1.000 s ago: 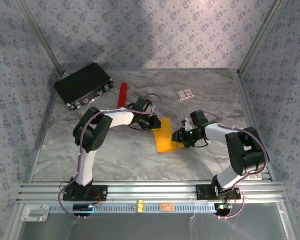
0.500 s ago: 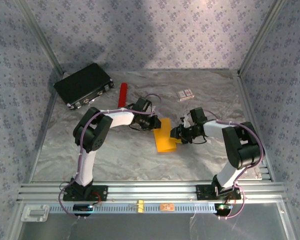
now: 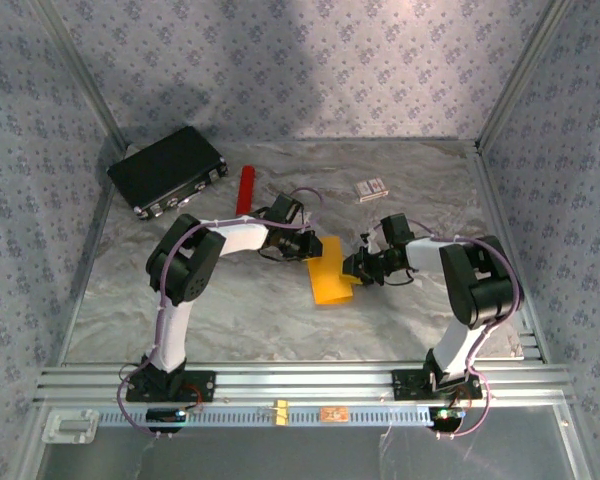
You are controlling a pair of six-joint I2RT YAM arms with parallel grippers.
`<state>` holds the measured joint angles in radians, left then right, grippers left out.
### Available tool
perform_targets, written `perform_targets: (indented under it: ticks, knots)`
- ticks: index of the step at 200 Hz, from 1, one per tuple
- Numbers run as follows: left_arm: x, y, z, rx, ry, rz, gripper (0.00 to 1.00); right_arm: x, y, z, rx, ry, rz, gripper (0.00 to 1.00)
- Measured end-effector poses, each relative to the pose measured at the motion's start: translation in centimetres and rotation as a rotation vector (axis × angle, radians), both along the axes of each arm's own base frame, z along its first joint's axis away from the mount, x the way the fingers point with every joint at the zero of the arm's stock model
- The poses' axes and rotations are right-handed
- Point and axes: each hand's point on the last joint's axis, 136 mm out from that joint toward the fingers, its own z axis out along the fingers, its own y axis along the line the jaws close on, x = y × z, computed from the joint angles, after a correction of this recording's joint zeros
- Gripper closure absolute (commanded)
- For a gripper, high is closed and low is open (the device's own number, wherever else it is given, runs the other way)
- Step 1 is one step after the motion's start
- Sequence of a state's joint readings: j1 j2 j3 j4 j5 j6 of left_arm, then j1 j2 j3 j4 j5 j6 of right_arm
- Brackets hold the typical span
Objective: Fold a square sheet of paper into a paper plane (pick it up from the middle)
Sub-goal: Fold the triangle a second time at the center of the table.
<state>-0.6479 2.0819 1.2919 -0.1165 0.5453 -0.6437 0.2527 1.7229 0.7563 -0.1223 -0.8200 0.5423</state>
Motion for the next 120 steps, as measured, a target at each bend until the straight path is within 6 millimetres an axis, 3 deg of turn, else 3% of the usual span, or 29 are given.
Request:
perform_targets:
  ticks: [39, 78, 98, 120]
  knots:
    - [0.0, -0.1, 0.1, -0.010, -0.002, -0.005, 0.81, 0.1, 0.0, 0.0, 0.001, -0.006, 0.001, 0.88]
    - [-0.3, -0.1, 1.2, -0.018, -0.030, -0.010, 0.59, 0.5, 0.0, 0.1, 0.002, -0.019, -0.008, 0.92]
    - [-0.9, 0.1, 2.8, -0.012, -0.083, -0.012, 0.55, 0.9, -0.1, 0.0, -0.007, -0.022, -0.027, 0.93]
    - [-1.8, 0.2, 6.4, -0.023, -0.194, -0.011, 0.54, 1.1, -0.1, -0.1, -0.024, -0.027, -0.058, 0.93]
